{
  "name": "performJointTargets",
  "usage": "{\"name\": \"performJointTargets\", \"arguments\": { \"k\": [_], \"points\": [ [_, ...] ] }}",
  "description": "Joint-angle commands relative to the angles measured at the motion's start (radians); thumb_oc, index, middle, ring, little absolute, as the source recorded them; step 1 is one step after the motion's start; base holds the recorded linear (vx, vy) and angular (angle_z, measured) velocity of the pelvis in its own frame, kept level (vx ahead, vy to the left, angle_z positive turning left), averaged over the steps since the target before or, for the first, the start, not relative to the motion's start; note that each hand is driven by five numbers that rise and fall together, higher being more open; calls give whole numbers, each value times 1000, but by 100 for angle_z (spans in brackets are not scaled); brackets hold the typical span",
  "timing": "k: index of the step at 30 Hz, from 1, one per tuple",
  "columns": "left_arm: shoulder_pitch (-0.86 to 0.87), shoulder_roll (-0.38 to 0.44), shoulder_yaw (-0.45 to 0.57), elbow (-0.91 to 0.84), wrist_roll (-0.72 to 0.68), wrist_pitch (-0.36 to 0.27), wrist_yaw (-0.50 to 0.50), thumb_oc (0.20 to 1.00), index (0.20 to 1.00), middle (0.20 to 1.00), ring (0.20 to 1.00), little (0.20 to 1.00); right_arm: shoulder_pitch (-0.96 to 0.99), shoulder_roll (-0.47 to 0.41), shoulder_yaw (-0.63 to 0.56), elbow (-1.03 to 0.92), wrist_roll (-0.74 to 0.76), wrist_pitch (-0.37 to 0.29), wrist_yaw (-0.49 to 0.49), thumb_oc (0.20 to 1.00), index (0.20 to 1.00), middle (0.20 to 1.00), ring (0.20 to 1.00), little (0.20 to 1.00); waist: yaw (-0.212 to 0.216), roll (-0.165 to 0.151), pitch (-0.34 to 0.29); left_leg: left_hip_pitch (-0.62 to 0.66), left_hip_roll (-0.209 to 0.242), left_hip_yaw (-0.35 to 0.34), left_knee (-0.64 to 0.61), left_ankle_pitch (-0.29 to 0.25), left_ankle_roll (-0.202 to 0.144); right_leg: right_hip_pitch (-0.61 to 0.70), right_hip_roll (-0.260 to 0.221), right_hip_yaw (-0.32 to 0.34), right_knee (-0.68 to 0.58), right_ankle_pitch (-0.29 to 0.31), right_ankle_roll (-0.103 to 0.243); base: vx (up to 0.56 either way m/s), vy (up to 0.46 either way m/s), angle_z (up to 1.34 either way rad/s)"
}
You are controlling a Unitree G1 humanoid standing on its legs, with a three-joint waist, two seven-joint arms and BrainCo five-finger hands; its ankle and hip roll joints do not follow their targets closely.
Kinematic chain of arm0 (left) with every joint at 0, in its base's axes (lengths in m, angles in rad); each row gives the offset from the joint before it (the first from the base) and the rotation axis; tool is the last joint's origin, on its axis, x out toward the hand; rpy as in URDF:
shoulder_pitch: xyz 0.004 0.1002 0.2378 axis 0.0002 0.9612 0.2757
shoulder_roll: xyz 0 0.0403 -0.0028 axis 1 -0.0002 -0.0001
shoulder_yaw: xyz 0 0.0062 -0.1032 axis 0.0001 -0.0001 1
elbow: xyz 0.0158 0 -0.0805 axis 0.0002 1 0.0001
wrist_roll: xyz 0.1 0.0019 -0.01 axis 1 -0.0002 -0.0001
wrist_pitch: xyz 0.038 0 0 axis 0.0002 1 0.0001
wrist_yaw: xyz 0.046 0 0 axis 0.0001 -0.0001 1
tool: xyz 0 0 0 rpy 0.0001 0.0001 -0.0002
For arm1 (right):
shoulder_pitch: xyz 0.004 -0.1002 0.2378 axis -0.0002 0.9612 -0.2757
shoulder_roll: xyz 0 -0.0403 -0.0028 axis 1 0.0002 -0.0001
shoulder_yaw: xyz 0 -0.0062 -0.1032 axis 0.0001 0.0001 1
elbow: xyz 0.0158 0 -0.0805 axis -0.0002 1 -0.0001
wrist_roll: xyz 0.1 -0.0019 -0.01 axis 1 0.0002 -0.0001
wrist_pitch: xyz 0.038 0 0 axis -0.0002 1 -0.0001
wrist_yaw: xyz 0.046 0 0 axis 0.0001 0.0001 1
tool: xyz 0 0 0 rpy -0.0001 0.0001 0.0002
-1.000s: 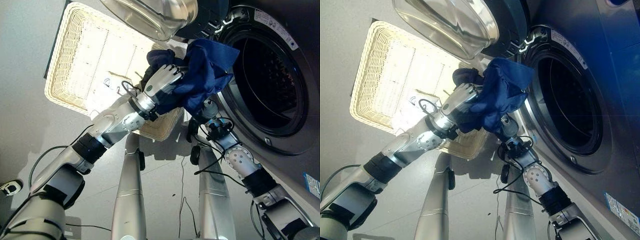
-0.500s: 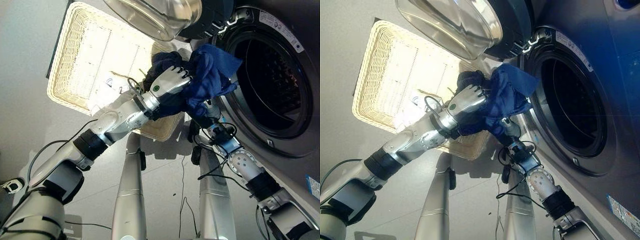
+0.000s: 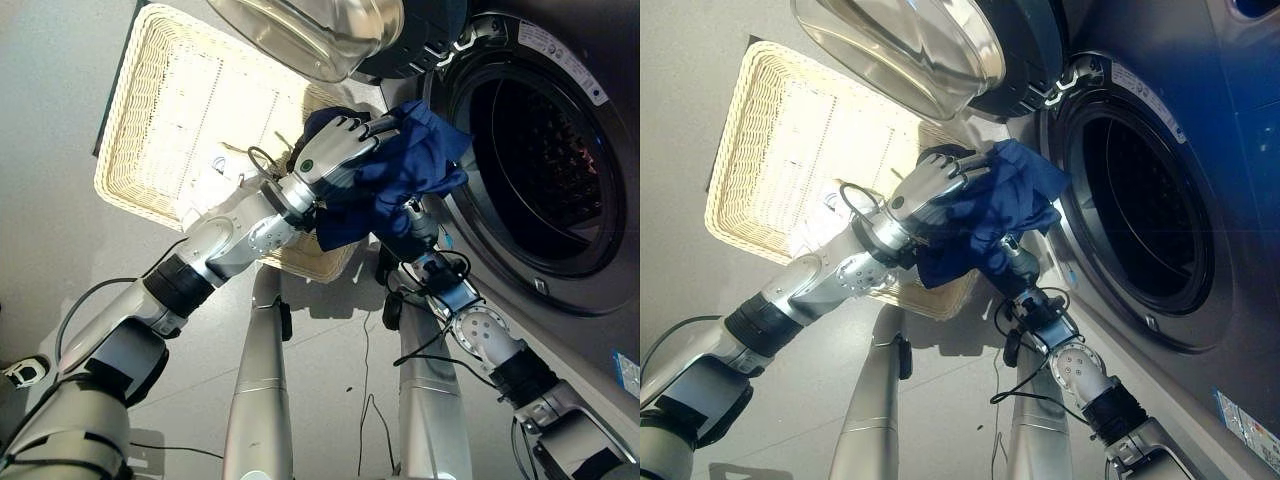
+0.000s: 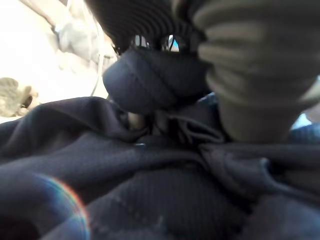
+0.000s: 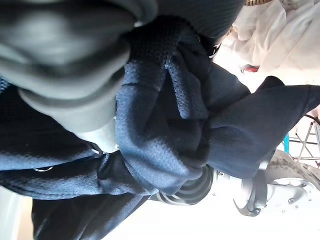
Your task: Put the clothes into the washing machine.
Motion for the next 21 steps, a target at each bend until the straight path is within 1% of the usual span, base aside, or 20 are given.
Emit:
{"name": "performJointTargets", "arguments": {
  "k": [1,2,5,7,8,9,10,11,12,15,17,18,19,21],
  "points": [
    [49,1,11,-22,63,-23,41,1000,1000,1000,1000,1000,-58,46,-38,-194,-12,-33,107,200,200,200,200,200,-11,-1,-14,6,-55,-5,73,-73,62,99,42,-47,-269,211,49,0,0,0],
    [50,0,13,-23,62,-25,45,1000,1000,1000,1000,1000,-59,46,-39,-194,-11,-33,107,200,200,200,200,200,-11,-1,-14,6,-55,-5,72,-73,62,99,43,-47,-269,211,49,0,0,0],
    [68,-15,35,-23,5,-81,62,1000,1000,1000,1000,1000,-55,55,-48,-192,-13,-40,112,200,200,200,200,200,-10,-2,-14,6,-57,-8,72,-74,63,98,44,-46,-268,212,49,0,0,0],
    [82,-28,48,-26,-48,-125,24,1000,1000,1000,1000,1000,-52,59,-53,-190,-18,-45,112,200,200,200,200,200,-8,-2,-14,9,-57,-7,70,-73,63,101,43,-48,-268,211,49,0,0,0],
    [90,-36,53,-30,-95,-148,-9,1000,1000,1000,1000,1000,-51,62,-57,-191,-22,-48,109,200,200,200,200,200,-8,-1,-14,10,-56,-7,69,-74,63,102,43,-48,-268,211,49,0,0,0],
    [97,-48,62,-33,-108,-162,-43,1000,1000,1000,1000,1000,-50,69,-60,-191,-28,-53,109,200,200,200,200,200,-7,-1,-14,12,-58,-7,68,-74,63,104,44,-48,-269,211,50,0,0,0],
    [98,-50,62,-39,-117,-163,-64,1000,1000,1000,1000,1000,-49,68,-62,-190,-29,-57,111,200,200,200,200,200,-7,-1,-14,12,-59,-6,68,-74,63,104,44,-49,-269,211,50,0,0,0],
    [100,-51,58,-43,-153,-173,-118,1000,1000,1000,1000,1000,-52,70,-66,-194,-31,-66,107,200,200,200,200,200,-7,-1,-14,12,-59,-6,68,-74,63,104,44,-50,-268,212,50,0,0,0],
    [100,-56,57,-54,-189,-166,-172,1000,1000,1000,1000,1000,-55,67,-72,-200,-28,-75,103,200,200,200,200,200,-9,-2,-14,11,-61,-6,69,-74,64,103,46,-49,-270,214,50,0,0,0],
    [98,-55,52,-59,-222,-157,-228,1000,1000,1000,1000,1000,-58,62,-81,-201,-27,-93,104,200,200,200,200,200,-12,-2,-14,12,-61,-4,71,-75,65,102,48,-47,-269,215,50,0,0,0],
    [100,-52,51,-64,-266,-153,-283,1000,1000,1000,1000,1000,-61,52,-94,-199,-17,-126,109,200,200,200,200,200,-13,-2,-14,12,-60,-2,71,-76,65,103,48,-47,-269,213,50,0,0,0],
    [101,-51,52,-65,-276,-152,-295,1000,1000,1000,1000,1000,-61,49,-101,-195,-7,-139,116,200,200,200,200,200,-13,-2,-14,13,-60,-2,71,-77,65,104,48,-46,-268,212,49,0,0,0],
    [102,-49,52,-61,-296,-153,-315,1000,1000,1000,1000,1000,-60,45,-116,-190,3,-170,124,200,200,200,200,200,-15,-2,-14,13,-60,-1,72,-78,65,105,49,-45,-268,212,50,0,0,0],
    [102,-47,55,-59,-308,-155,-333,1000,1000,1000,1000,1000,-61,46,-127,-185,13,-190,128,200,200,200,200,200,-15,-2,-14,13,-60,-1,73,-79,65,106,49,-45,-269,211,50,0,0,0]
  ]
}}
